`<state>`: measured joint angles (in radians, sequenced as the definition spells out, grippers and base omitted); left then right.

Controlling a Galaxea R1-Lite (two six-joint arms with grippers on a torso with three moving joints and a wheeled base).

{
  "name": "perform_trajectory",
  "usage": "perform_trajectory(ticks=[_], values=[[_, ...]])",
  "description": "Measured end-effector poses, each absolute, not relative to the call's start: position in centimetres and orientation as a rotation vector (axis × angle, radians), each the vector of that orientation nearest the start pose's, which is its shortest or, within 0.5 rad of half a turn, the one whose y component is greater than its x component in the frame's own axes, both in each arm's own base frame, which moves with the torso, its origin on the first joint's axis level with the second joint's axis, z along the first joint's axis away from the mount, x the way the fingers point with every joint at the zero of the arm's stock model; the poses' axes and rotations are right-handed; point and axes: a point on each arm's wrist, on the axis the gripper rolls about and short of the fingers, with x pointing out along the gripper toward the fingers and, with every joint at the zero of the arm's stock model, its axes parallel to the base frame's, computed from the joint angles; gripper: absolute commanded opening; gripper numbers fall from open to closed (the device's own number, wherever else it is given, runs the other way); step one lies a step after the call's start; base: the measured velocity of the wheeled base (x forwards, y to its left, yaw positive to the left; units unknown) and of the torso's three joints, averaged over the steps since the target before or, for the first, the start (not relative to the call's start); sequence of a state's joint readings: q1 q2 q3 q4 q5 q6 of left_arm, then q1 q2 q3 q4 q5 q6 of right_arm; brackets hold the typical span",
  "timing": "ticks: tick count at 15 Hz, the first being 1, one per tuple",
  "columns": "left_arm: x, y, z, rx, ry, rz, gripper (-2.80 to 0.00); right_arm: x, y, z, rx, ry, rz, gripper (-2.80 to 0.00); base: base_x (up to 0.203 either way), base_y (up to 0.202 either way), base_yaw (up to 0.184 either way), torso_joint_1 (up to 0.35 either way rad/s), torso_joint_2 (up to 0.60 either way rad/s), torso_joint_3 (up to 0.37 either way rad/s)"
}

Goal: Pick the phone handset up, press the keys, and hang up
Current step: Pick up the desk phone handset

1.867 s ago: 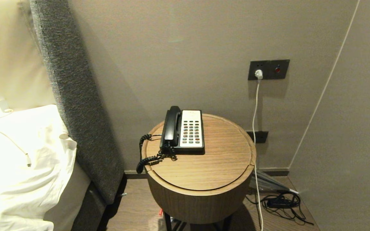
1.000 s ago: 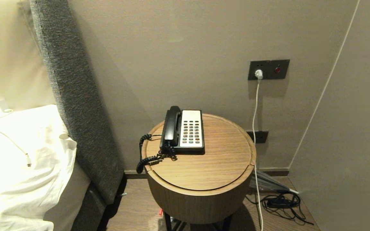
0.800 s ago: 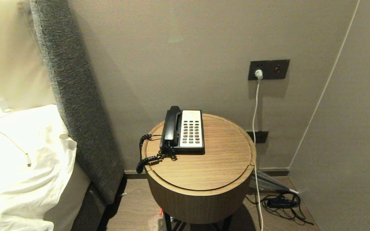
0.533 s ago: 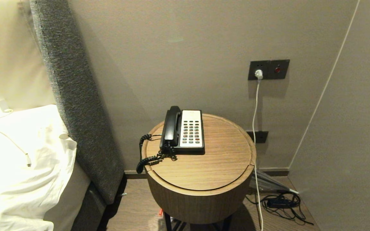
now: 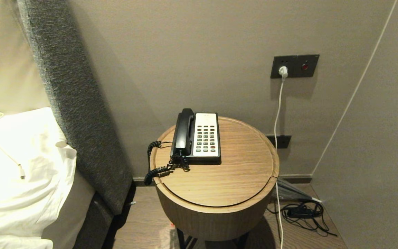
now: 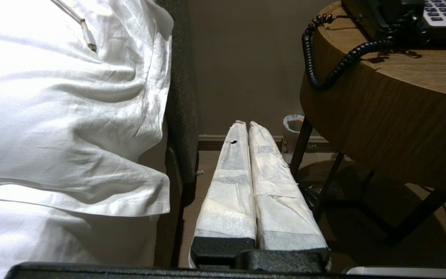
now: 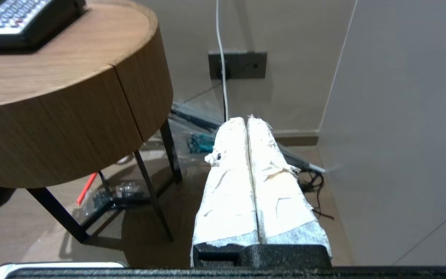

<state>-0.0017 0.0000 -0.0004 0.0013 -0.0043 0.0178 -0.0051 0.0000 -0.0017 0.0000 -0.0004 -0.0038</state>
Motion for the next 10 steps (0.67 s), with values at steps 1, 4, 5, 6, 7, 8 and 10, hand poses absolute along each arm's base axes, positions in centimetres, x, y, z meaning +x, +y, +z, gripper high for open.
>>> perform_trajectory(ticks=[1,4,5,6,7,8,10], values=[[-2.28,0.0,7.55,0.012,0.0,-0.006,-2.8,-2.29,0.01,7.6,-0.004,-0.002,-0.005,-2.8,0.0,0.0,0.0,0.002,0.0,-0.19],[-2.28,0.0,7.56,0.009,-0.001,-0.005,-2.8,-2.29,0.01,7.59,-0.004,-0.001,-0.005,-2.8,0.0,0.0,0.0,0.002,0.0,-0.193],[-2.28,0.0,7.56,0.009,-0.001,-0.005,-2.8,-2.29,0.01,7.59,-0.005,-0.001,-0.005,-2.8,0.0,0.0,0.0,0.007,0.0,-0.198],[-2.28,0.0,7.56,0.009,-0.001,-0.005,-2.8,-2.29,0.01,7.59,-0.004,-0.001,-0.005,-2.8,0.0,0.0,0.0,0.003,0.0,-0.207],[-2.28,0.0,7.56,0.009,-0.001,-0.004,-2.8,-2.29,0.01,7.59,-0.004,-0.001,-0.005,-2.8,0.0,0.0,0.0,-0.002,0.0,-0.202],[-2.28,0.0,7.56,0.009,-0.001,-0.004,-2.8,-2.29,0.01,7.6,-0.004,-0.002,-0.005,-2.8,0.0,0.0,0.0,0.002,0.0,-0.189],[-2.28,0.0,7.56,0.006,-0.001,-0.004,-2.8,-2.29,0.01,7.59,-0.004,-0.001,-0.005,-2.8,0.0,0.0,0.0,0.006,0.0,-0.197]])
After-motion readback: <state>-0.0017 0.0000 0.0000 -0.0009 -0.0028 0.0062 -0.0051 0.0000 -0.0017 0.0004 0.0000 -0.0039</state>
